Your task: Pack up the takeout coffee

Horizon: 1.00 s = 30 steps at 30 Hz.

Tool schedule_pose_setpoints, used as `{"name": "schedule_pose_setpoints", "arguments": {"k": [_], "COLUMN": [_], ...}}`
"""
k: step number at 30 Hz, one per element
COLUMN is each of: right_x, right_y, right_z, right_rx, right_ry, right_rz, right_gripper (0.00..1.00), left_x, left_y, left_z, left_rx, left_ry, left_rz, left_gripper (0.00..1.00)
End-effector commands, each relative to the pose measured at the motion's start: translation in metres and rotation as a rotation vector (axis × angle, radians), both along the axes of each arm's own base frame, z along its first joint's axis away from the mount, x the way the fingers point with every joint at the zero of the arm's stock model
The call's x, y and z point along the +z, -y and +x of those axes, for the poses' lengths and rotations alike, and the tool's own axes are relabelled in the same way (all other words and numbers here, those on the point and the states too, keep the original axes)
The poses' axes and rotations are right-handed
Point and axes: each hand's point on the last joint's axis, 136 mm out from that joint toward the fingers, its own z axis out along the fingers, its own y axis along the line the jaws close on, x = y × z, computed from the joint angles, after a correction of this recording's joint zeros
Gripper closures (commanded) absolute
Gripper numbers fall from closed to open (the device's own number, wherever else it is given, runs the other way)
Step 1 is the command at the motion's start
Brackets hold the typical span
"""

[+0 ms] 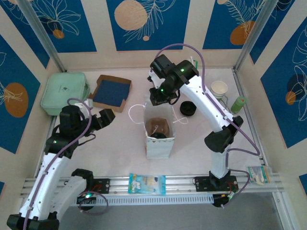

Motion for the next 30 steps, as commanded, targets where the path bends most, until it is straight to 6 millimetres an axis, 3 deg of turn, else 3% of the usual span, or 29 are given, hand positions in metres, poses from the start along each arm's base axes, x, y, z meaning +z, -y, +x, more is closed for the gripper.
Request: {"name": "schedule_pose_setpoints", "arguments": {"k": [1, 3, 9, 19, 23, 30], "right_x": [0.017, 0.025, 0.051, 0.079, 0.084, 0.086], "right_y": [0.0, -0.002, -0.004, 0.015, 0.025, 0.05], "right_z": [-0.009, -0.013, -0.02, -0.024, -0.024, -0.018], "right_rx": [0.012, 0.022, 0.04, -0.001, -0.031, -0.118], "right_ry": [0.018, 0.029, 0.088, 0.19, 0.209, 0.211], "right_rz": [0.033, 0.06, 0.159, 0.272, 0.321, 0.401], "right_gripper": [0.78, 0.73, 0.43, 0.23, 0.03, 0.01], "left_x": [0.003, 0.003, 0.002, 0.001, -0.001, -0.007], "left_y": [-0.001, -0.001, -0.001, -0.001, -0.004, -0.006], "left_z": [0.001, 0.001, 0.006, 0.024, 0.035, 0.059], "left_rx": [-0.002, -0.002, -0.005, -0.004, 0.008, 0.021], "left_ry": [0.019, 0.021, 0.016, 0.014, 0.015, -0.003], "left_rz": [0.001, 0.005, 0.016, 0.064, 0.094, 0.16], "left_gripper": [0.09, 0.09, 0.09, 0.09, 0.12, 0.19]}}
